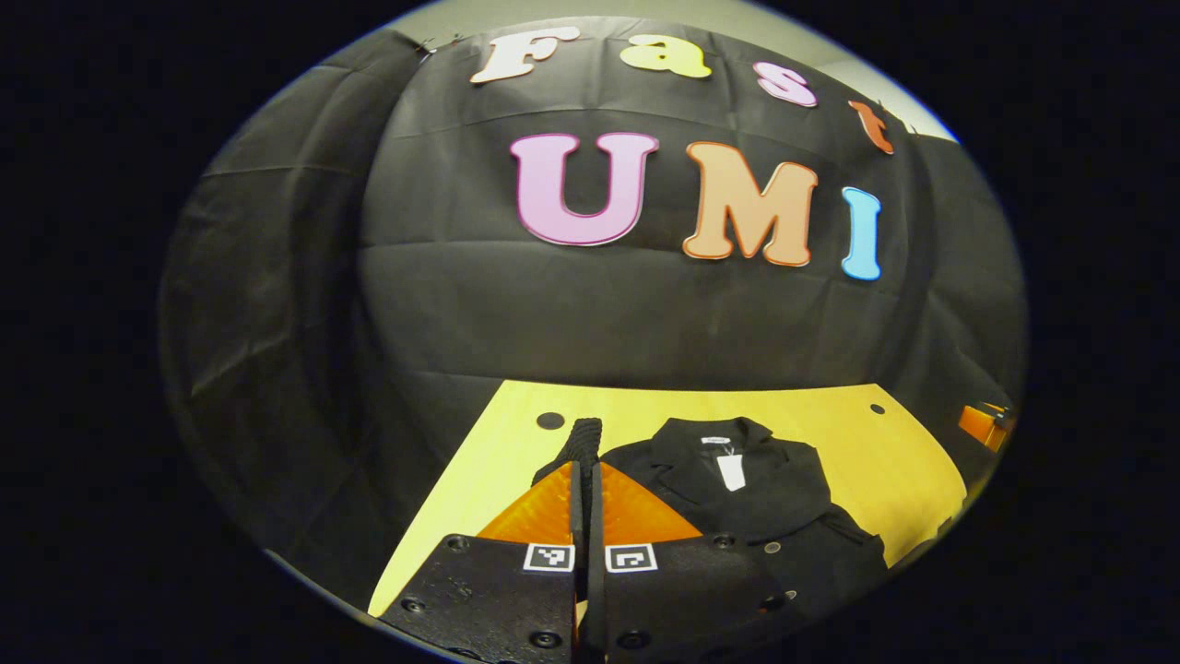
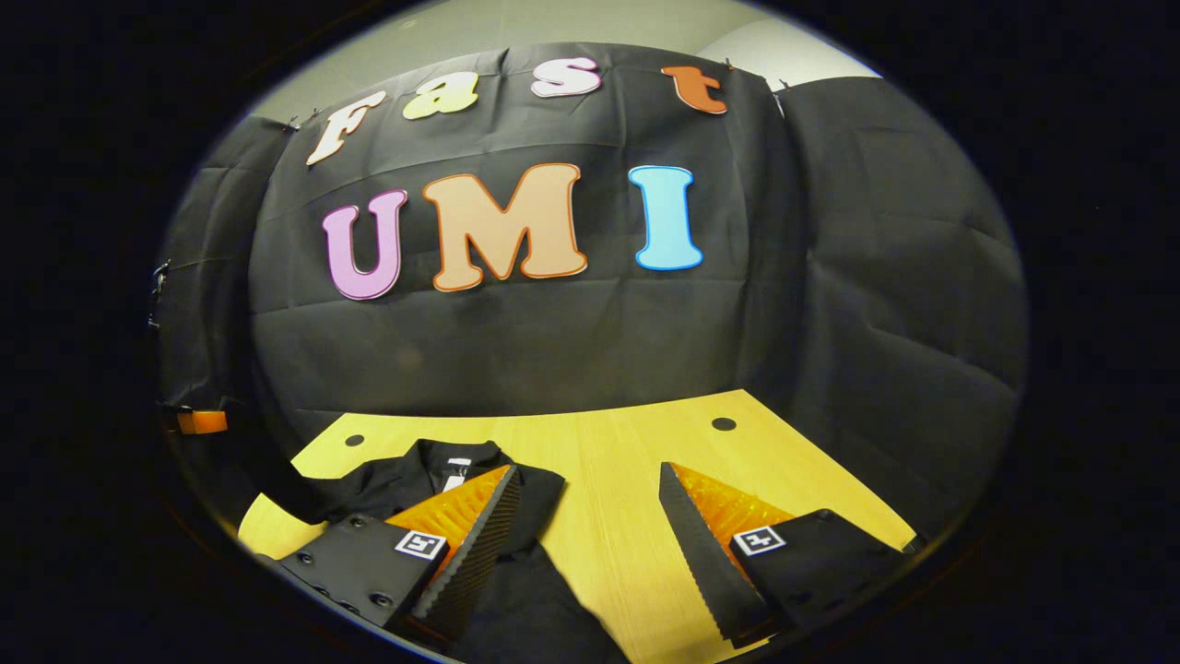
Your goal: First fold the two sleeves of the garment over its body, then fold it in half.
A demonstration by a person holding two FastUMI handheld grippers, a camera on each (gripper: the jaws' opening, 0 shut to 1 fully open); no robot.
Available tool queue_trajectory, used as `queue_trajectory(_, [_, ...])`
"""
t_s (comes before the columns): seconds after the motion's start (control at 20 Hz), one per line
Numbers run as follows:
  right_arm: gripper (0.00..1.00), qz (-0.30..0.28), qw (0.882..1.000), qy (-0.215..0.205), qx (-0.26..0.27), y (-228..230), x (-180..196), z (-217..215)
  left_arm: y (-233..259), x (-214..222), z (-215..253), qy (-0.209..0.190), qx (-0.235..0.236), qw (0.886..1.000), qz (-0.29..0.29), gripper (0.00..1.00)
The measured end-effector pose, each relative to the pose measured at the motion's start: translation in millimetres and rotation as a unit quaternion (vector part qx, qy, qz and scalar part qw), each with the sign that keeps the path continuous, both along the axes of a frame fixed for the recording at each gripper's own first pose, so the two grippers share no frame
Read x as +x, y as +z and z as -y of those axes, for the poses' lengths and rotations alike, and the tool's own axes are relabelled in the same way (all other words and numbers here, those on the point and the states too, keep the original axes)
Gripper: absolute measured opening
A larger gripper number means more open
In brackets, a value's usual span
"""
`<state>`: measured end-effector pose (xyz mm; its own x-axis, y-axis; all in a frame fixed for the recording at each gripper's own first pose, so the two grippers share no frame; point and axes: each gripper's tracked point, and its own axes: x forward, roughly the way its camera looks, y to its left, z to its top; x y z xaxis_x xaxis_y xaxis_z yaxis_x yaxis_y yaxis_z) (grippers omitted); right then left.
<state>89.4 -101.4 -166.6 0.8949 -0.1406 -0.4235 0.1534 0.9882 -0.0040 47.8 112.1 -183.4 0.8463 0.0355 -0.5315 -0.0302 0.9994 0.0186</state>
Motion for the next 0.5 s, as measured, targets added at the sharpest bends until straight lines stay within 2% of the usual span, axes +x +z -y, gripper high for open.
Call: queue_trajectory(0.5, [0.95,0.0,0.999,-0.053,0.003,3.2,-28.9,71.2,-19.5,42.7,110.3,-0.074,-0.023,0.997,-0.013,0.0])
